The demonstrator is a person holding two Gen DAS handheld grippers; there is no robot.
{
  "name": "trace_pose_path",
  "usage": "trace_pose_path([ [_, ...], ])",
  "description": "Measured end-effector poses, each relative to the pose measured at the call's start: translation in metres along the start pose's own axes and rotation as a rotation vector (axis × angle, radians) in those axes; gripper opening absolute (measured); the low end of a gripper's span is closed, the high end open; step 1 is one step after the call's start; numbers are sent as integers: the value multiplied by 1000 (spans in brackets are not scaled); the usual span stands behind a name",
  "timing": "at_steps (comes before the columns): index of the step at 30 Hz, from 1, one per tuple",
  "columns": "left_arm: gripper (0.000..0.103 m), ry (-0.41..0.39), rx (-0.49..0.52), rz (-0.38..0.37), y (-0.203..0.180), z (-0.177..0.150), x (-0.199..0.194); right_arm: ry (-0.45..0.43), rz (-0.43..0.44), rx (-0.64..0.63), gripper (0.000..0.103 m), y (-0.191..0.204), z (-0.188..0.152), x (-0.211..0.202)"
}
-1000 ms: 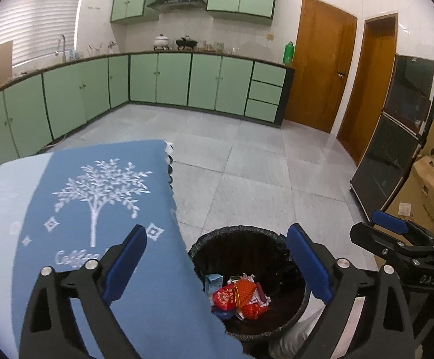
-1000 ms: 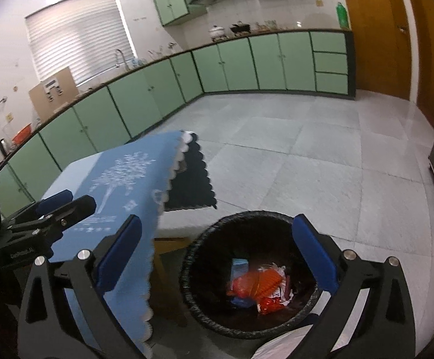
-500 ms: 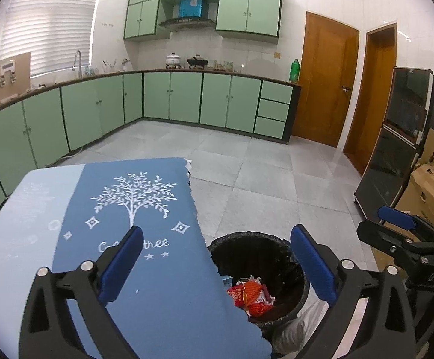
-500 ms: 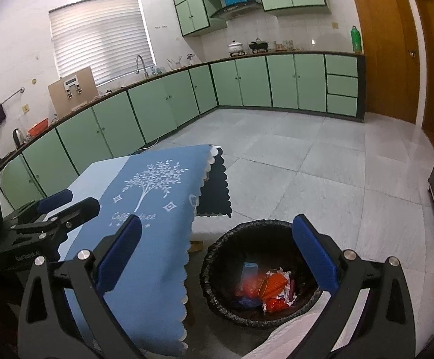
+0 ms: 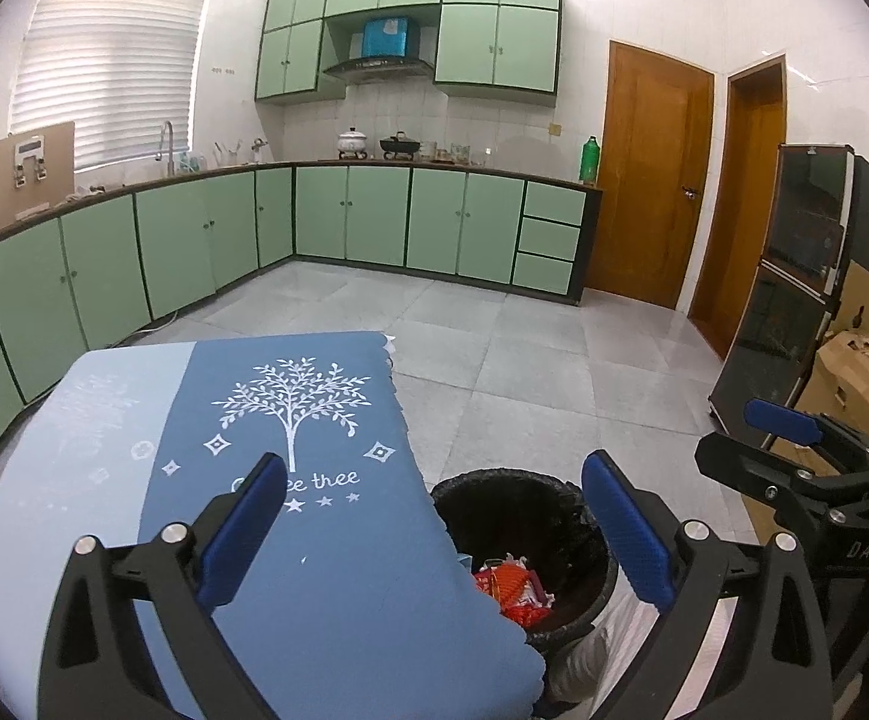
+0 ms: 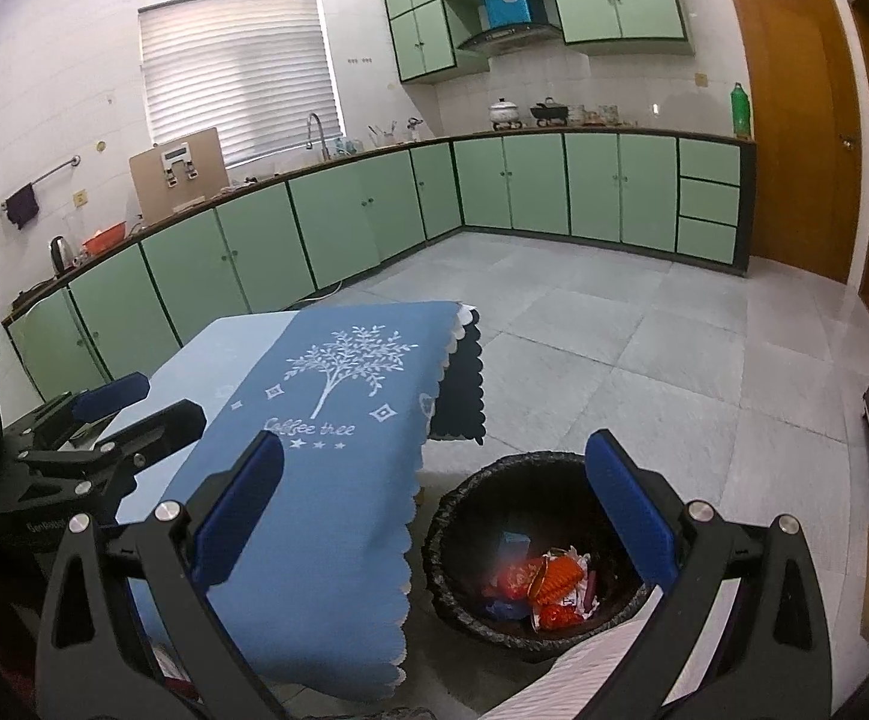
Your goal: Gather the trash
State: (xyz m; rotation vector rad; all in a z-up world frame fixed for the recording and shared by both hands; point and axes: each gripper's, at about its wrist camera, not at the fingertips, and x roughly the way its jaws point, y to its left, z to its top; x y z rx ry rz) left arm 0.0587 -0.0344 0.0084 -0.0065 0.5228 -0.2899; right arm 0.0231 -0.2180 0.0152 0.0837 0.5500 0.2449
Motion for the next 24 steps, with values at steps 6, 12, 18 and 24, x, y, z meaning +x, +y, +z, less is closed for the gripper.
trace_pose_path([
  [6,97,-13,-1,6,2,-1,-11,-10,10,-13,98,6,0,-4],
  [12,97,-17,0,2,4,0,-14,-18,14,-18,98,9,-1,-6],
  [18,97,-22,3,5,4,-2,-16,-17,21,-19,98,10,-2,-5],
  [24,97,-21,0,8,5,-1,-17,-19,22,-20,98,11,-2,-5],
])
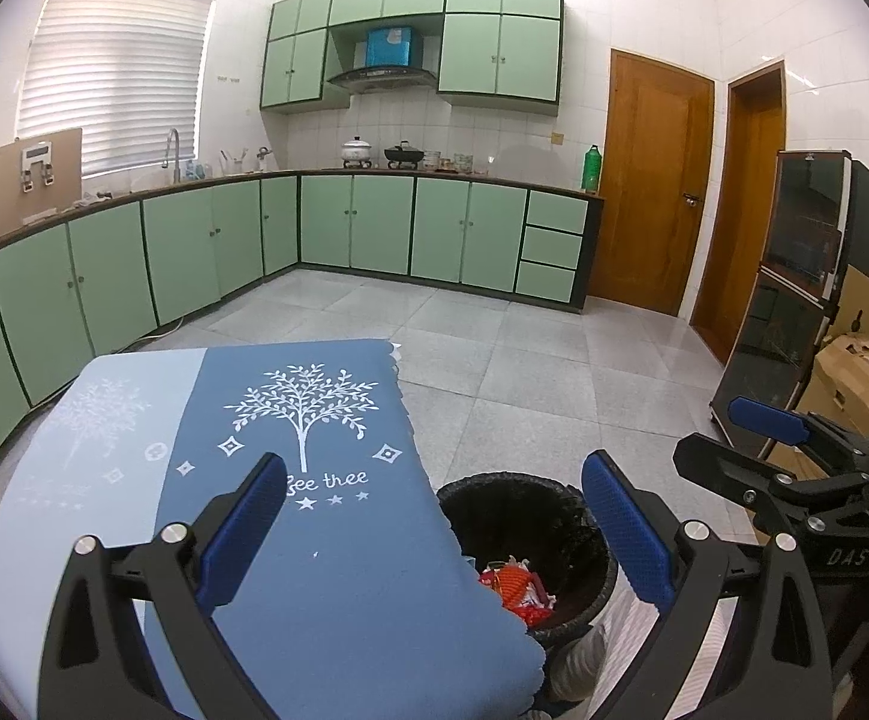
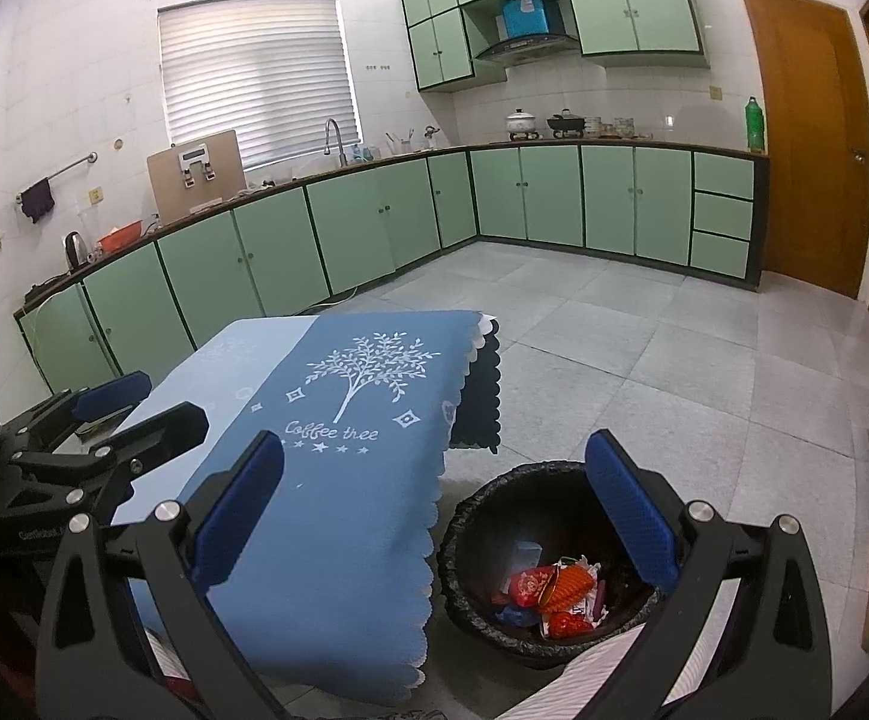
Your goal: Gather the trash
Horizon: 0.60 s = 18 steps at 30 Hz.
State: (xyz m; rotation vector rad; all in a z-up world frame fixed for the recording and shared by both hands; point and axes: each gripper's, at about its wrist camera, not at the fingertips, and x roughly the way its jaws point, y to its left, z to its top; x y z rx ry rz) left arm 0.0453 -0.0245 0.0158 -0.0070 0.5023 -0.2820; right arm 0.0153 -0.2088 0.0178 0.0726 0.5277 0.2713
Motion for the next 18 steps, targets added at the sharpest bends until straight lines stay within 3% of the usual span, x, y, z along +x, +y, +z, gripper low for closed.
trace_pose_path([
  [18,97,0,3,1,-2,1,0,3,0,-2,98,0,0,0],
])
